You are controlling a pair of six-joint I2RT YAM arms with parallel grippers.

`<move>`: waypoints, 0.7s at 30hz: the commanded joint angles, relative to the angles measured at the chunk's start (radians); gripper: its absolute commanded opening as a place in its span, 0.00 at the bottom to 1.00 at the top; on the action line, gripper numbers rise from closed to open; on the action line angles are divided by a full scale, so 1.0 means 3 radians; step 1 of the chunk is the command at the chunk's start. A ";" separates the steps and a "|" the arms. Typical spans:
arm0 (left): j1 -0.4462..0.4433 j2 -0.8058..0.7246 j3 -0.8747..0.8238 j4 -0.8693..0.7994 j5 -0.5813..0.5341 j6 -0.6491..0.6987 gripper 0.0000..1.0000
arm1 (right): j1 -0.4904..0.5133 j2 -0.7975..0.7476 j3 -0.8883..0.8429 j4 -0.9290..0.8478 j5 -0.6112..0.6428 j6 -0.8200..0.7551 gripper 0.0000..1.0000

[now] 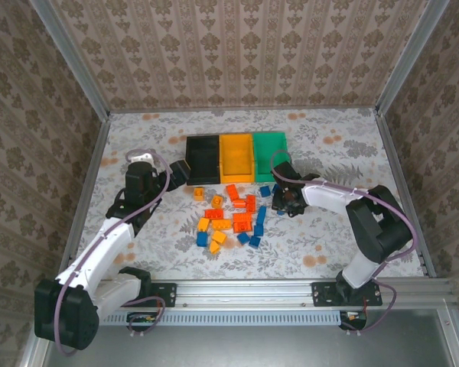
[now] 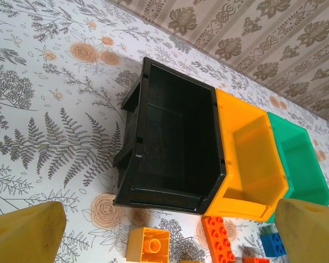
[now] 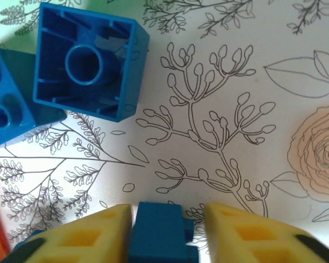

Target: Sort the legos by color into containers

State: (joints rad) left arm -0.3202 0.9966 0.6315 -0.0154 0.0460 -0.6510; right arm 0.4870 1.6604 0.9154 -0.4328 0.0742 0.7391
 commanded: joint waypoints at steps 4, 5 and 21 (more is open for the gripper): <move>-0.0032 -0.0006 -0.0036 -0.0017 0.0007 0.0027 0.99 | 0.0013 -0.0075 0.0035 -0.0010 -0.0009 -0.0009 0.22; -0.0031 -0.0003 -0.0029 -0.0019 0.0006 0.0027 1.00 | 0.0013 -0.0123 0.0048 -0.0023 -0.0017 -0.0030 0.19; -0.0126 -0.0073 -0.0040 -0.0478 -0.0037 0.0124 0.97 | -0.0222 0.0647 0.1850 -0.0247 0.0283 -0.0607 0.18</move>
State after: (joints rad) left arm -0.3531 0.9936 0.6281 -0.1047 0.0448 -0.6468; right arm 0.4381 1.7508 1.3899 -0.4664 0.1074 0.5987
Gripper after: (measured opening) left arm 0.971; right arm 0.260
